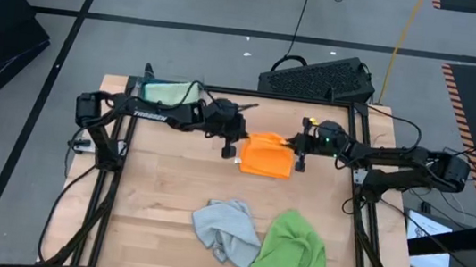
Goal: Fold microfiber towels
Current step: Fold the orange microfiber cloth
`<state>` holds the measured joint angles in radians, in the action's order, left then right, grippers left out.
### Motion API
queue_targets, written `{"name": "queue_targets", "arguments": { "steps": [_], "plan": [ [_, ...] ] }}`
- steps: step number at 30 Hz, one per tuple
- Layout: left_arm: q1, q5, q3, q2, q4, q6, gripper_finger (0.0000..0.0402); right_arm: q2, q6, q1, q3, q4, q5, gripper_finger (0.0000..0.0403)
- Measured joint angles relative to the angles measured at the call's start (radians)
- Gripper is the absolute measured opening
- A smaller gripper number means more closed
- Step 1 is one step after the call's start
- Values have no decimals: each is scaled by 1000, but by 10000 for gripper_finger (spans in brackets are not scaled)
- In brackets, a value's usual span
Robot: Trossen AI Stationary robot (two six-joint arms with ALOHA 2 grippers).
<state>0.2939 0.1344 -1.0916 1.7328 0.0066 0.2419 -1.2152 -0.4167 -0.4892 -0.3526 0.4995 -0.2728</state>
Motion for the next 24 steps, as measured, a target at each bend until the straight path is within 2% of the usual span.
{"name": "queue_targets", "arguments": {
  "steps": [5, 10, 14, 16, 19, 22, 24],
  "plan": [
    [-57, -11, 0, 10, -8, 41, 8, -1, 86, 0, 19, -5, -121, 2],
    [-85, -125, 0, 10, -30, 77, 4, -1, 124, 25, 34, 17, -165, 2],
    [-69, -390, 0, 6, 57, 101, 9, -1, 116, 39, 39, 156, -16, 2],
    [-42, -467, 0, 5, 140, 118, 8, -1, 101, 21, 38, 237, 55, 2],
    [5, -434, 0, 4, 223, 132, 4, 0, 70, -26, 38, 298, 141, 2],
    [50, -343, 0, 4, 254, 100, 7, -1, 66, -78, 37, 316, 109, 2],
    [62, -336, 0, 4, 257, 74, 7, -1, 89, -104, 38, 313, 55, 2]
  ]
}}
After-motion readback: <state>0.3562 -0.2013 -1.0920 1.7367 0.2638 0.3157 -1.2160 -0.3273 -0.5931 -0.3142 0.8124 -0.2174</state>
